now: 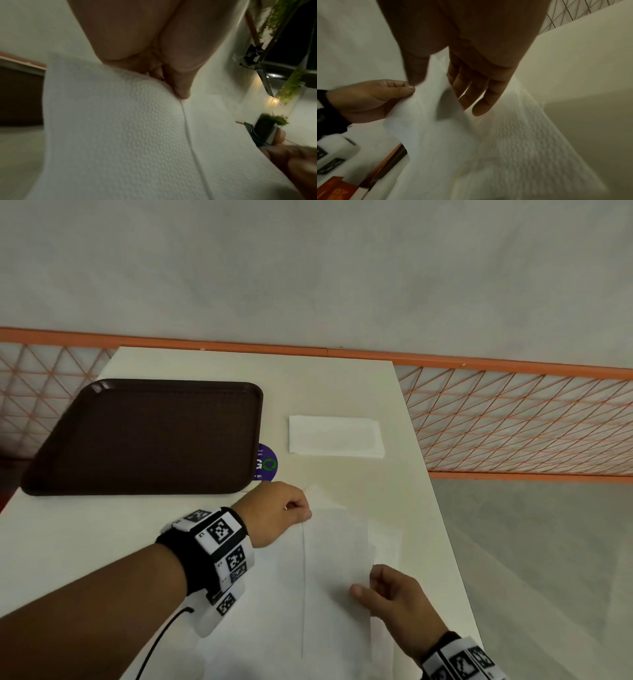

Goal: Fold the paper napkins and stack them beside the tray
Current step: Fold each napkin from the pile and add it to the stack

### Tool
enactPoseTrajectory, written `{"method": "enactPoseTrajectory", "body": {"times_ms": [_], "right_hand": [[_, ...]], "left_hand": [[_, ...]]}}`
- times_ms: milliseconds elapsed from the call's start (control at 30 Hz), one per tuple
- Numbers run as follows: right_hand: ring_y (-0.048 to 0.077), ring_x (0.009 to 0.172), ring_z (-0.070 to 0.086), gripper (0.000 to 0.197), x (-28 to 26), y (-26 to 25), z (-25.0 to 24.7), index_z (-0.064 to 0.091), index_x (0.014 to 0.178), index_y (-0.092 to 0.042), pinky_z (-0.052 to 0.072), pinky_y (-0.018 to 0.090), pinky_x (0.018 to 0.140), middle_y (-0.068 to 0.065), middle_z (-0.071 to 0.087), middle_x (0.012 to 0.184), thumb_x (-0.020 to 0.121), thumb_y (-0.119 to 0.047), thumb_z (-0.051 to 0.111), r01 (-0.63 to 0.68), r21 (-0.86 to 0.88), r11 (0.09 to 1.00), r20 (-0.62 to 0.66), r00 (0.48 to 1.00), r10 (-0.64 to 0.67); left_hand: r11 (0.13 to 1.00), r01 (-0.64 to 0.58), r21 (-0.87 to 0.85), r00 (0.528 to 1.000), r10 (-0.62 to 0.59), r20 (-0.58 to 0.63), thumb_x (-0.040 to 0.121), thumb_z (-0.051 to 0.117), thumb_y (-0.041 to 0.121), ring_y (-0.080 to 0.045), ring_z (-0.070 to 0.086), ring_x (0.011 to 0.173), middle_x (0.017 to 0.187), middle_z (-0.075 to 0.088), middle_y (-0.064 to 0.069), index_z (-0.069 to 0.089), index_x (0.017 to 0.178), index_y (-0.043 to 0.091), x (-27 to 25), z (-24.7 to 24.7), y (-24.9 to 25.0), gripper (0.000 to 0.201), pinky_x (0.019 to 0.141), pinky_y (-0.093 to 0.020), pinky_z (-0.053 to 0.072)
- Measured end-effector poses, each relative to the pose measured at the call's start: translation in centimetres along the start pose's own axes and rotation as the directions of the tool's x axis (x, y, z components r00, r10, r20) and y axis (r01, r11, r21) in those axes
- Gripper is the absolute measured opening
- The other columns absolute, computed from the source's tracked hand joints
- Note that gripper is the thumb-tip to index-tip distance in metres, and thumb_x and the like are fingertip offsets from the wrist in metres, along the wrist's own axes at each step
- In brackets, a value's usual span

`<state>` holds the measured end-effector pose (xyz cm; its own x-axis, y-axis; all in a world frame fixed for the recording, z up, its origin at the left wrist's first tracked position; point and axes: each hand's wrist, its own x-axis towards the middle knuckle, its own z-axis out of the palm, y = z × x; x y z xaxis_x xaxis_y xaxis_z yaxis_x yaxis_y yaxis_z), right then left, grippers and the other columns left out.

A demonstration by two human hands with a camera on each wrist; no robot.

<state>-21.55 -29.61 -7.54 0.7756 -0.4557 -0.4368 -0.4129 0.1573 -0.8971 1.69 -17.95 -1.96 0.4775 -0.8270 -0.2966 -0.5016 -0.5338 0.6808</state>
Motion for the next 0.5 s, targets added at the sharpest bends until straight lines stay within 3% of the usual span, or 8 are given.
{"method": "enactPoseTrajectory", "body": {"times_ms": [67,133,300,400,500], "right_hand": [[0.015,0.063,0.050,0.020,0.0,0.5,0.3,0.068,0.071,-0.008,0.044,0.024,0.060,0.002,0.056,0.064,0.076,-0.022,0.082,-0.058,0.007,0.998,-0.011,0.998,0.058],[0.018,0.063,0.054,0.024,0.0,1.1,0.4,0.069,0.078,0.000,0.045,0.025,0.057,0.009,0.063,0.069,0.077,-0.021,0.080,-0.107,-0.006,0.994,-0.024,0.994,0.107],[0.022,0.072,0.067,0.014,0.2,1.1,1.0,0.073,0.083,-0.008,0.060,0.039,0.067,0.011,0.073,0.080,0.086,-0.021,0.072,-0.157,-0.110,0.982,-0.083,0.985,0.148],[0.017,0.059,0.059,0.025,0.4,1.1,1.3,0.065,0.067,-0.009,0.059,0.042,0.064,0.003,0.064,0.063,0.086,-0.024,0.070,-0.172,-0.276,0.946,-0.197,0.973,0.119],[0.014,0.053,0.050,0.037,0.1,0.9,1.1,0.053,0.056,-0.015,0.053,0.037,0.061,-0.004,0.054,0.053,0.085,-0.029,0.070,-0.156,-0.370,0.916,-0.248,0.967,0.065]], "left_hand": [[0.998,0.031,-0.053,0.997,-0.034,-0.066,0.092,0.062,0.024,-0.007,0.060,0.076,0.082,0.067,0.008,0.070,0.090,0.016,-0.2,0.2,-0.9,0.011,0.072,-0.018,0.047],[0.996,0.046,-0.077,0.992,-0.055,-0.116,0.093,0.060,0.022,-0.010,0.062,0.081,0.083,0.068,0.007,0.069,0.089,0.017,-0.3,0.2,-1.6,0.012,0.072,-0.018,0.047],[0.998,0.046,0.038,0.986,-0.039,-0.160,0.096,0.053,0.026,-0.017,0.063,0.086,0.089,0.069,0.000,0.068,0.099,0.017,-0.4,0.2,-2.5,0.018,0.082,-0.035,0.052],[0.974,0.001,0.226,0.986,0.036,-0.161,0.098,0.049,0.030,-0.019,0.061,0.093,0.099,0.068,0.000,0.067,0.105,0.018,-0.4,0.1,-2.3,0.023,0.086,-0.037,0.050],[0.973,-0.116,0.202,0.955,0.165,-0.247,0.095,0.055,0.022,-0.019,0.060,0.097,0.103,0.066,-0.001,0.070,0.100,0.011,-0.4,-0.1,-1.8,0.019,0.089,-0.036,0.047]]}}
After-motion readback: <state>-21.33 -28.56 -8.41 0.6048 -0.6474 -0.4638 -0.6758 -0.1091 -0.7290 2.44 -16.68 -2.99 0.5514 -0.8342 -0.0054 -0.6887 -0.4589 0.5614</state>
